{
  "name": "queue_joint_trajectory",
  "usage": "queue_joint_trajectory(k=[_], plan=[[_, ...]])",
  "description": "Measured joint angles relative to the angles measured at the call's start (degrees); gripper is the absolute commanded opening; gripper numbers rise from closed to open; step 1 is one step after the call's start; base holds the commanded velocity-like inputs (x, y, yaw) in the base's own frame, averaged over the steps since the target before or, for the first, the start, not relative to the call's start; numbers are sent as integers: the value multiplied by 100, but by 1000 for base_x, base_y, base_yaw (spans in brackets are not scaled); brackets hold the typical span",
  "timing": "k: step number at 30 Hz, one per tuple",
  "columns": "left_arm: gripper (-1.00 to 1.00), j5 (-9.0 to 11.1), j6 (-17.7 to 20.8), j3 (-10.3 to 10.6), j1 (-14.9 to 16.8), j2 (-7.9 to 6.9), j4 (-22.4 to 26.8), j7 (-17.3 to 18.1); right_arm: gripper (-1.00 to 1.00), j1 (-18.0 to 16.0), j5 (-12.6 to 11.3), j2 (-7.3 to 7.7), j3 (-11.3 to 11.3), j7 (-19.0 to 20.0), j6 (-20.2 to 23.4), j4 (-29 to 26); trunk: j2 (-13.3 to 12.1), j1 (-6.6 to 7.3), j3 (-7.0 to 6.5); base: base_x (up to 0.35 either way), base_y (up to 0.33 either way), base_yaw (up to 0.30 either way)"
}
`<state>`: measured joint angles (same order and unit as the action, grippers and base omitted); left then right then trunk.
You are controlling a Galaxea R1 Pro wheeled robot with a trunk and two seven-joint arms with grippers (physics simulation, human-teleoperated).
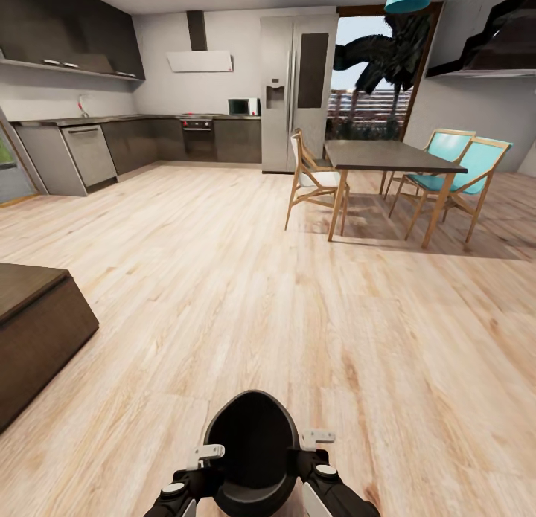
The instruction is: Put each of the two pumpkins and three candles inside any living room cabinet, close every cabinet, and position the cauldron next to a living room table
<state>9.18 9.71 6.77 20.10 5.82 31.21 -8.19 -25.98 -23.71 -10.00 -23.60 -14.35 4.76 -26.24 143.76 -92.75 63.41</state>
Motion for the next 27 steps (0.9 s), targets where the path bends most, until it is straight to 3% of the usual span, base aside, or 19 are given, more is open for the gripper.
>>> queue_joint_trajectory(k=[27], plan=[[-100, -33, -4, 9, 1, 3, 14, -15, -100, 1, -14, 0, 15, 32, -74, 36, -35, 67, -576, 0, 0, 0]])
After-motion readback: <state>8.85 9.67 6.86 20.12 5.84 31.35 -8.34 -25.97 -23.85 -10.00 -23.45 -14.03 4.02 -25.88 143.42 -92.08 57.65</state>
